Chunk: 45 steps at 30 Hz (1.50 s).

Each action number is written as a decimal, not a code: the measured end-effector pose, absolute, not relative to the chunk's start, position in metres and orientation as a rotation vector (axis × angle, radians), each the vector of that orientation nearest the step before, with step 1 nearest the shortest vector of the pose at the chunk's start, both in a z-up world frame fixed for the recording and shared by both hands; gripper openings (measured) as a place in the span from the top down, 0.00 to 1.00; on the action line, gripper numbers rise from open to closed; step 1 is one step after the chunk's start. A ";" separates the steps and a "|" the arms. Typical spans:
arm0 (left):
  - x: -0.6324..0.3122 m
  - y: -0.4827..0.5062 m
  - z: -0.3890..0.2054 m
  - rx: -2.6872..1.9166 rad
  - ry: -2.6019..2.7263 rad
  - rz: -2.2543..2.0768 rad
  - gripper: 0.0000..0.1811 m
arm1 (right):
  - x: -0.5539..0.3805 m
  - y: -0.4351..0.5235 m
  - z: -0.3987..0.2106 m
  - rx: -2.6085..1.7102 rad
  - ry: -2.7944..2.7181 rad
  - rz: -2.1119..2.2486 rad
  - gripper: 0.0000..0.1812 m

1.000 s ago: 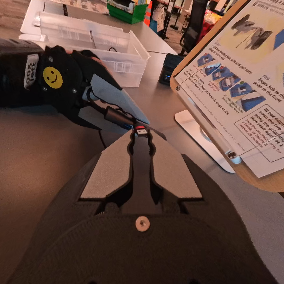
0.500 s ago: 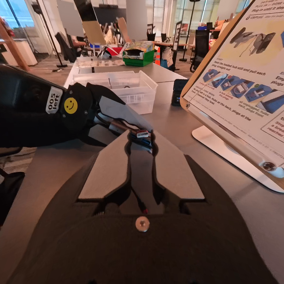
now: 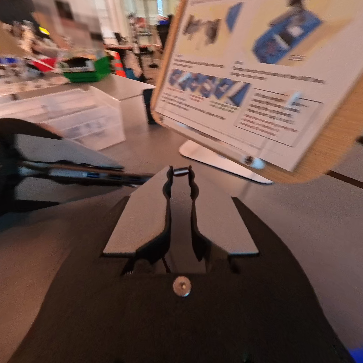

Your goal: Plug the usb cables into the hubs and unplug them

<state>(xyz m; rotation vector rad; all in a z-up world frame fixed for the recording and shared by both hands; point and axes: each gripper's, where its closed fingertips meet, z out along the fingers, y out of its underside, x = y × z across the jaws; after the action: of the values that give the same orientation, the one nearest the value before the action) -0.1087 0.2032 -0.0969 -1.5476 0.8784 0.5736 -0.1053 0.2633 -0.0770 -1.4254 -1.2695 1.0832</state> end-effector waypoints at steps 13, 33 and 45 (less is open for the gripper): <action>-0.129 0.206 -0.106 -1.567 0.939 0.717 0.92 | -0.062 0.205 -0.145 -1.254 -2.090 0.439 0.93; -0.133 0.203 -0.100 -1.547 0.991 0.842 0.92 | 0.053 0.230 -0.049 -1.959 -2.018 -0.009 0.93; -0.155 0.202 -0.098 -1.585 0.938 0.874 0.92 | -0.032 0.229 -0.193 -2.002 -2.167 -0.354 0.98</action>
<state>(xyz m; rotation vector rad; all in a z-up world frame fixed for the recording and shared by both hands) -0.1554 0.2024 -0.0978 -1.5850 0.9378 0.8736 -0.0321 0.2285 -0.1926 -2.0019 -2.1675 -0.3538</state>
